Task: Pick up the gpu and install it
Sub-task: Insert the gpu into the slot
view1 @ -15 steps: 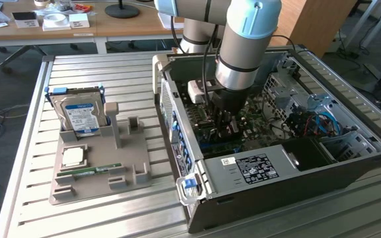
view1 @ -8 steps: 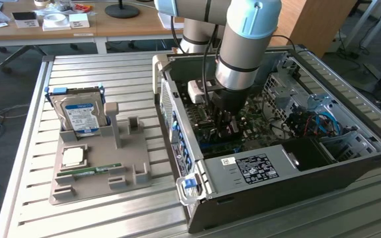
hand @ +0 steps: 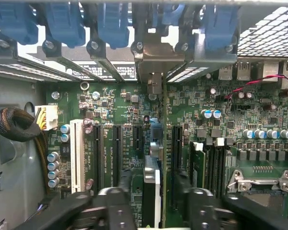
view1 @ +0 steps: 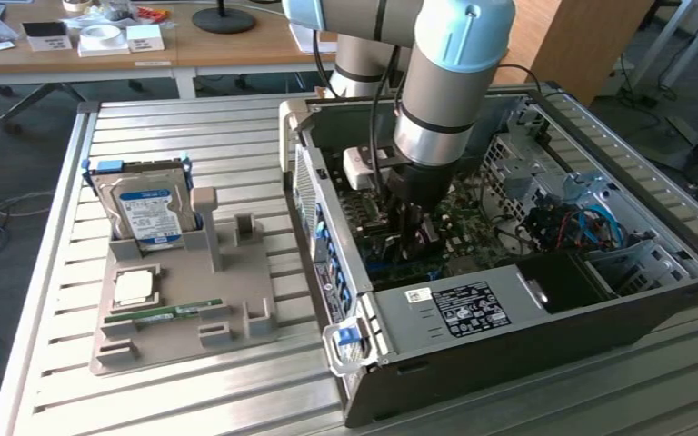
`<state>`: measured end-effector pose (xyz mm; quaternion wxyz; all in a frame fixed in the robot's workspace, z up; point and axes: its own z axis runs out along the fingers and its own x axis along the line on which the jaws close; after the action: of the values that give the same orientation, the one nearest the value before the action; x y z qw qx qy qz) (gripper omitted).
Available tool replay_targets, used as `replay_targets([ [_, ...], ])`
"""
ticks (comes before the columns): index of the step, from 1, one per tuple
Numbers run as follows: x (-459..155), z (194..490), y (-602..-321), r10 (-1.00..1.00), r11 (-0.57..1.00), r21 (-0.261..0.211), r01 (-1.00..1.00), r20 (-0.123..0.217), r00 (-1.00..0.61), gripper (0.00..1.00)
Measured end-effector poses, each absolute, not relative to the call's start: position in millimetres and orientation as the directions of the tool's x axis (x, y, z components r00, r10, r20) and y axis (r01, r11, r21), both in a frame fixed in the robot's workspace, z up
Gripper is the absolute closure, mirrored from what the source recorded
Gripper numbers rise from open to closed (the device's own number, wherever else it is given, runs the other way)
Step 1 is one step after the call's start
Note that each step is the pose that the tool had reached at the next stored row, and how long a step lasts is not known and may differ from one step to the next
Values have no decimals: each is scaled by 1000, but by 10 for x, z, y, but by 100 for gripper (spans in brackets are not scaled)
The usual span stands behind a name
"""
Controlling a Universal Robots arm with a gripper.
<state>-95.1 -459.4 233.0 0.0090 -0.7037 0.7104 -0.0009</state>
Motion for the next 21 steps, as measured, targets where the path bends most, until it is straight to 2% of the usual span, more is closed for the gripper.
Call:
replay_targets([
  [3,-951,2330,-4594,-1000,10,-14,-1000,-11,-9,43],
  [4,-951,2330,-4594,-1000,10,-14,-1000,-11,-9,36],
  [12,-951,2365,-4595,-1000,10,-14,-1000,-11,-9,36],
  [21,-950,2595,-4595,-1000,9,-14,-1000,-9,-9,36],
])
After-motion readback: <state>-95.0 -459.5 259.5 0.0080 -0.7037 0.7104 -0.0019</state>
